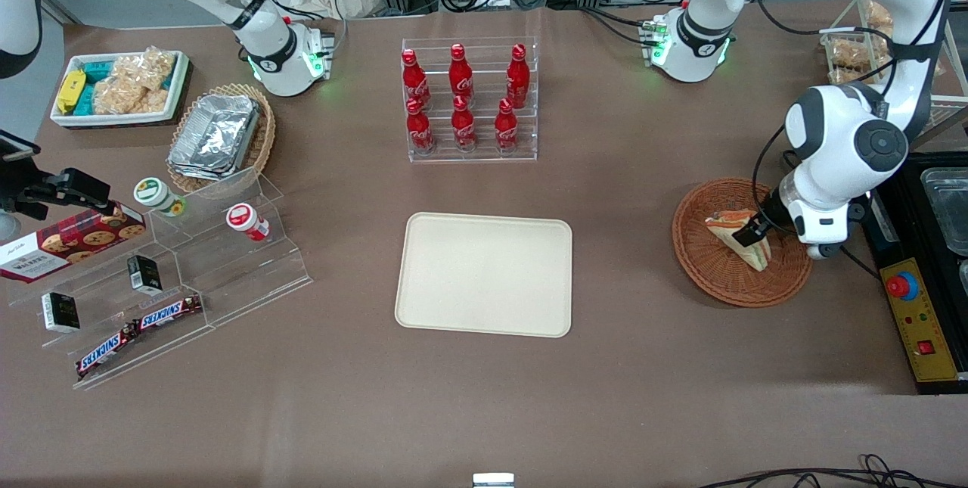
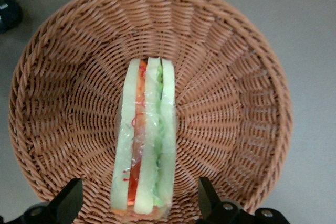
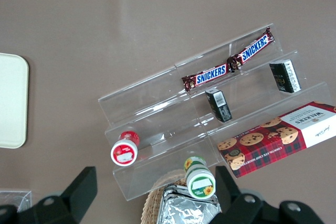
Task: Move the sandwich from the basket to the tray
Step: 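Lower the left gripper around the sandwich and close on it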
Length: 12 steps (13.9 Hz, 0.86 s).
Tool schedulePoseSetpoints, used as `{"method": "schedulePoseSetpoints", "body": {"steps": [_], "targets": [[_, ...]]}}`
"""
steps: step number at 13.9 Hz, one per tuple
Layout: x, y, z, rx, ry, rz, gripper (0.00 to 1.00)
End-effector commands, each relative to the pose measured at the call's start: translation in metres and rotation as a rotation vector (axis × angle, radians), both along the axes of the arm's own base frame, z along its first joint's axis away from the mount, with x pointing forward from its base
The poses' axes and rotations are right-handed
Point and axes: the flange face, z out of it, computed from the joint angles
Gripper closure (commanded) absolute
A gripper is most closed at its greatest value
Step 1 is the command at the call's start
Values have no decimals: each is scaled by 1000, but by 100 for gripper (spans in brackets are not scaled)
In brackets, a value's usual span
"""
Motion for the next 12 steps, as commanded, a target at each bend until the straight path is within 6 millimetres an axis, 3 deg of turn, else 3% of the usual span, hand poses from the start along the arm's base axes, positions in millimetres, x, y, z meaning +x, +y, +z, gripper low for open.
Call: {"method": "schedulePoseSetpoints", "body": {"steps": [1, 7, 8, 12], "targets": [[-7, 3, -8, 29, -1, -11, 2], [-8, 4, -36, 12, -14, -9, 3], [-8, 7, -38, 10, -11, -2, 8], [-6, 11, -35, 10, -16, 6, 87]]}}
